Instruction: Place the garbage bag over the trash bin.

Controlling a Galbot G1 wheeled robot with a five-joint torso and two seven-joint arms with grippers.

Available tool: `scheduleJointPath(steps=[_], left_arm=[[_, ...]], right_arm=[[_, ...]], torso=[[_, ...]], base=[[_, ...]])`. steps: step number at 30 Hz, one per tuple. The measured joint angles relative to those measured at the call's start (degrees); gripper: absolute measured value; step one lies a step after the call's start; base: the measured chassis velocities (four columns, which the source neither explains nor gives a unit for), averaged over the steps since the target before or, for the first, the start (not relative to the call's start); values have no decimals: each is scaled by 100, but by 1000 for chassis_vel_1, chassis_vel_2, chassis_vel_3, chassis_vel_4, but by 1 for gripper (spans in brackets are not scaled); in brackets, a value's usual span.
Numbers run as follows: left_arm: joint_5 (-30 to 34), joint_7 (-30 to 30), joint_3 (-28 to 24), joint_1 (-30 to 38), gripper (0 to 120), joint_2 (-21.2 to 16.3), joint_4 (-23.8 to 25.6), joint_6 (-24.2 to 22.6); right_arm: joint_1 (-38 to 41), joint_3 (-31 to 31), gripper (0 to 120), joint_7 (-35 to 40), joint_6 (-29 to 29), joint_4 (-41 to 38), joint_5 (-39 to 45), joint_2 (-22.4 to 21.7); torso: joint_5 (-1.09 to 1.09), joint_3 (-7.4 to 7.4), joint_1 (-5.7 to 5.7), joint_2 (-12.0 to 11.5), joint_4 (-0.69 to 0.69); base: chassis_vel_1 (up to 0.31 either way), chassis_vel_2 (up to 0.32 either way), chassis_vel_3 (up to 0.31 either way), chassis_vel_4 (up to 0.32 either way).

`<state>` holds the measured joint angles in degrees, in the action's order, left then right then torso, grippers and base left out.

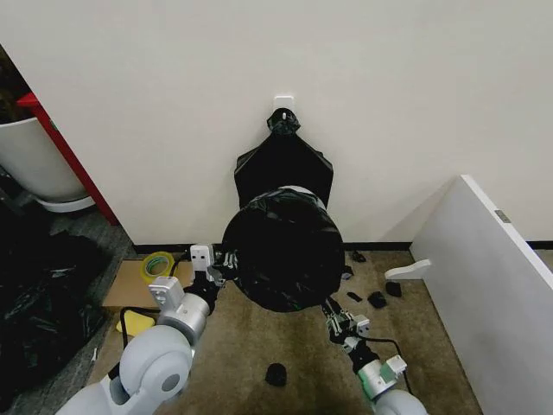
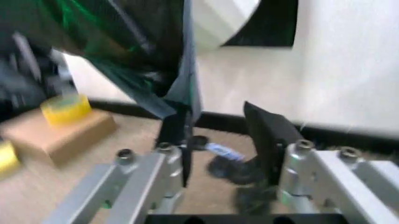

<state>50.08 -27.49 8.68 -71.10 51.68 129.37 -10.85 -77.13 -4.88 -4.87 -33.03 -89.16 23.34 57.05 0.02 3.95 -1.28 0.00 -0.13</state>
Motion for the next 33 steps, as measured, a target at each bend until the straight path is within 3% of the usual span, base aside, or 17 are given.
scheduleJointPath(steps=[4, 6, 10, 14, 20, 24, 30, 33], left_arm=[[5, 8, -19, 12, 1, 7, -87, 2], [3, 5, -20, 26, 1, 5, -164, 9], [-4, 13, -26, 55, 1, 3, -265, 25], [-10, 17, -53, 110, 1, 31, -373, 40], [-70, 37, -161, 108, 1, 121, -450, 94], [-311, 91, -264, 40, 1, 200, -520, 187], [-461, 130, -370, 82, 1, 303, -639, 232], [-473, 145, -410, 166, 1, 336, -704, 244]], right_arm=[[-26, -493, 46, 46, -268, 268, -959, -117], [-165, -702, 54, 444, -161, 178, -1147, -239], [-435, -676, 66, 1203, 346, -412, -698, -422], [-855, -527, 81, 2463, 1131, -1643, 208, -544], [-1056, -414, 99, 2868, 1103, -2980, 745, -498], [-1087, -278, 100, 2820, 1084, -3772, 728, -486], [-1038, 90, 84, 2772, 1645, -4677, 588, -569], [-872, 517, 71, 3038, 2339, -4889, 298, -659]], torso=[[-1, 0, 0, 0, -1], [0, 0, 0, 0, -2], [0, 0, 0, 0, -2], [0, 0, 0, 0, -1], [-1, 0, 0, 0, -2], [-1, 0, 0, 0, 0], [-3, 0, 0, 0, -1], [-2, 0, 0, 0, -2]], base=[[0, 0, 0, 0], [0, 0, 0, 0], [0, 0, 0, 0], [0, 0, 0, 0], [0, 0, 0, 0], [0, 0, 0, 0], [0, 0, 0, 0], [0, 0, 0, 0]])
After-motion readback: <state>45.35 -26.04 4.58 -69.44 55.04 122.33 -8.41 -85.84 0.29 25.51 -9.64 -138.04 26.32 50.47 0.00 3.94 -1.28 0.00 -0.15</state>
